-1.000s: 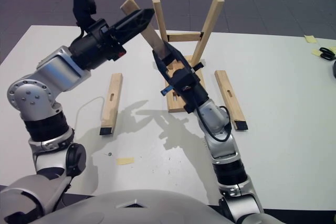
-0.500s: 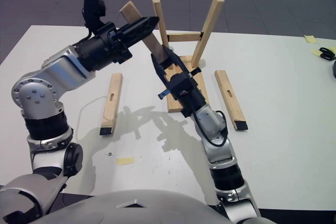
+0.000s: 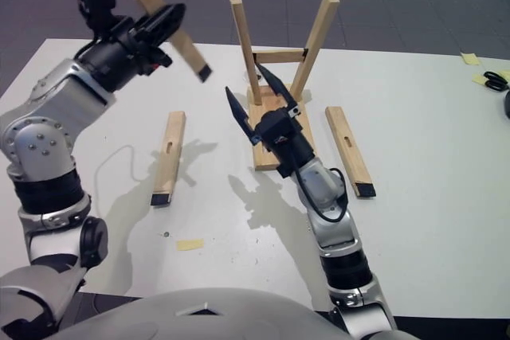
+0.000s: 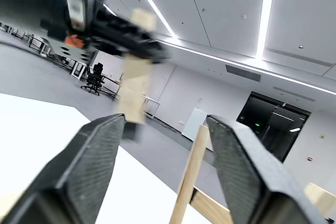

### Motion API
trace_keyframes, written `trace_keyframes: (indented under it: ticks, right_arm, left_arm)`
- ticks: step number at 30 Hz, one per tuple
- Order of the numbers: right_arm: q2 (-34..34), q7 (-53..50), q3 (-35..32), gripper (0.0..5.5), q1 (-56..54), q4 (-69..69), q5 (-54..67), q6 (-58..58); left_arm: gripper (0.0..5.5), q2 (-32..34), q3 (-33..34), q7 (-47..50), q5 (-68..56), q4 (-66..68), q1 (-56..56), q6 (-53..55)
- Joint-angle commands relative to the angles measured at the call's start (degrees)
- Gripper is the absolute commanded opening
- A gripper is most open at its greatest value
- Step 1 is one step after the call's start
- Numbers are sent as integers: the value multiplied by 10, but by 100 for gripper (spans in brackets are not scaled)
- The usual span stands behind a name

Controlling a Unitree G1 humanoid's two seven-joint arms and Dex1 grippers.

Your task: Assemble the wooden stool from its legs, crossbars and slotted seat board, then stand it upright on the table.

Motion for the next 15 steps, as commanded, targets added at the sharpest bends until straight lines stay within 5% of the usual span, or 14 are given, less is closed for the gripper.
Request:
trace_keyframes:
  ticks: [1,11,15]
  right_arm:
    - [-4,-9,-17,371,5,-1,-2,9]
    - [-11,-18,-36,530,15,0,-8,12]
    - [-11,-19,-38,540,15,1,-8,13]
  left_arm:
    - [42,-14,-3,53,46,-43,112,14]
    - [42,-57,7,103,132,-52,221,-23]
    - [42,-78,-4,99,157,-36,228,-45]
